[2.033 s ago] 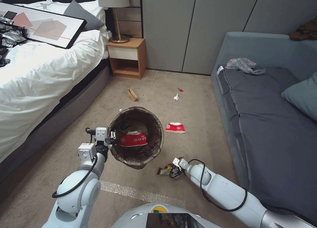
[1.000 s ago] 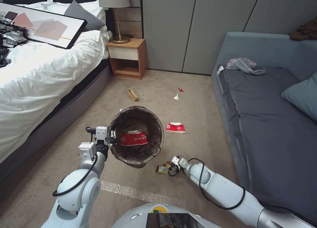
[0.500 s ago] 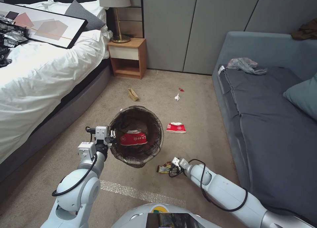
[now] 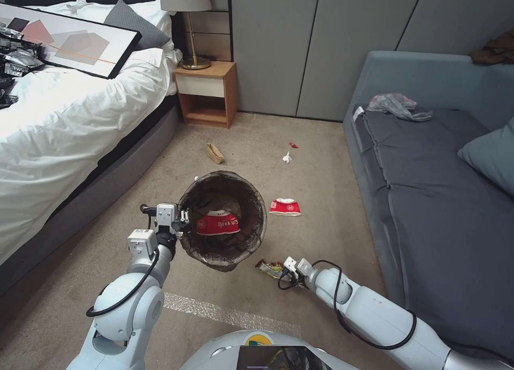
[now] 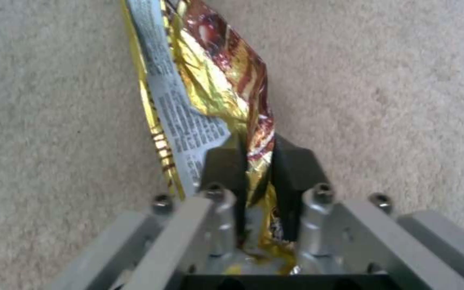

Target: Pick up the trash bin, then pick up the garbage from the floor and place it into the trash bin.

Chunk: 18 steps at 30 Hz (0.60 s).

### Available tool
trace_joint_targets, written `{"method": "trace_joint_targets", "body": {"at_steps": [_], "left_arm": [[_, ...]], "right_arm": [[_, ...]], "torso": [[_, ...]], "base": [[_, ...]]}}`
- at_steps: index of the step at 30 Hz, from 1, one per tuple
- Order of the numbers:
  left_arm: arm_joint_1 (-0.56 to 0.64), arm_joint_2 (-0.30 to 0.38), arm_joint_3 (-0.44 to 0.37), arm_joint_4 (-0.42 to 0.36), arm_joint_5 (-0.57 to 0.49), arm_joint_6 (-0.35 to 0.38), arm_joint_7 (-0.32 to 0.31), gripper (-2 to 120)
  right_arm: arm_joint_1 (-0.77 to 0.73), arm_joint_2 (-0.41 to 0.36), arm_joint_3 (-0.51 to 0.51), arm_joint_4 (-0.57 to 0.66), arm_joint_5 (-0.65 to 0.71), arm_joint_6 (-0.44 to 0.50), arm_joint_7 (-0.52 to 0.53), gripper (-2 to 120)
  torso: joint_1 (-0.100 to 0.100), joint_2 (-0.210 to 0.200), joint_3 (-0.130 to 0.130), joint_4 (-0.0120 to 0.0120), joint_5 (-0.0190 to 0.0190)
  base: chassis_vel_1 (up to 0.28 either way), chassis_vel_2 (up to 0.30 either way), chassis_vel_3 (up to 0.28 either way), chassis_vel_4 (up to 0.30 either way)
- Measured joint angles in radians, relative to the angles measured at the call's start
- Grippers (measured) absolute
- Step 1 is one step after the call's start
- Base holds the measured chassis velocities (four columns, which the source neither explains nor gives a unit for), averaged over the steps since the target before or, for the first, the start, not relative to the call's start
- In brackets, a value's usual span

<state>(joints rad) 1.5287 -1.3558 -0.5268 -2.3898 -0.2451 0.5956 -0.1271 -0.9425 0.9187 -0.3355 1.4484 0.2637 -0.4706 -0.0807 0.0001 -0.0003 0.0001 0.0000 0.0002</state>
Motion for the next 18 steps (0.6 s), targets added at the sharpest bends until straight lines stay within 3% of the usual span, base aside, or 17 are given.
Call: {"method": "trace_joint_targets", "body": {"at_steps": [2, 11, 18], "left_arm": [[0.002, 0.002, 0.000, 0.000, 0.000, 0.000, 0.004, 0], [0.001, 0.000, 0.001, 0.000, 0.003, 0.000, 0.006, 0], [0.001, 0.001, 0.004, -0.003, 0.003, 0.005, 0.003, 0]], "right_arm": [[0.000, 0.004, 0.002, -0.001, 0.002, 0.005, 0.000, 0], [0.000, -0.012, 0.028, 0.046, 0.027, 0.006, 0.005, 0], [-0.041, -0.037, 0.153, 0.182, 0.107, -0.014, 0.018, 0]], "torso": [[0.000, 0.000, 0.000, 0.0000, 0.0000], [0.000, 0.000, 0.000, 0.0000, -0.0002], [0.000, 0.000, 0.000, 0.0000, 0.0001]], "base": [[0.000, 0.000, 0.000, 0.000], [0.000, 0.000, 0.000, 0.000], [0.000, 0.000, 0.000, 0.000]]}}
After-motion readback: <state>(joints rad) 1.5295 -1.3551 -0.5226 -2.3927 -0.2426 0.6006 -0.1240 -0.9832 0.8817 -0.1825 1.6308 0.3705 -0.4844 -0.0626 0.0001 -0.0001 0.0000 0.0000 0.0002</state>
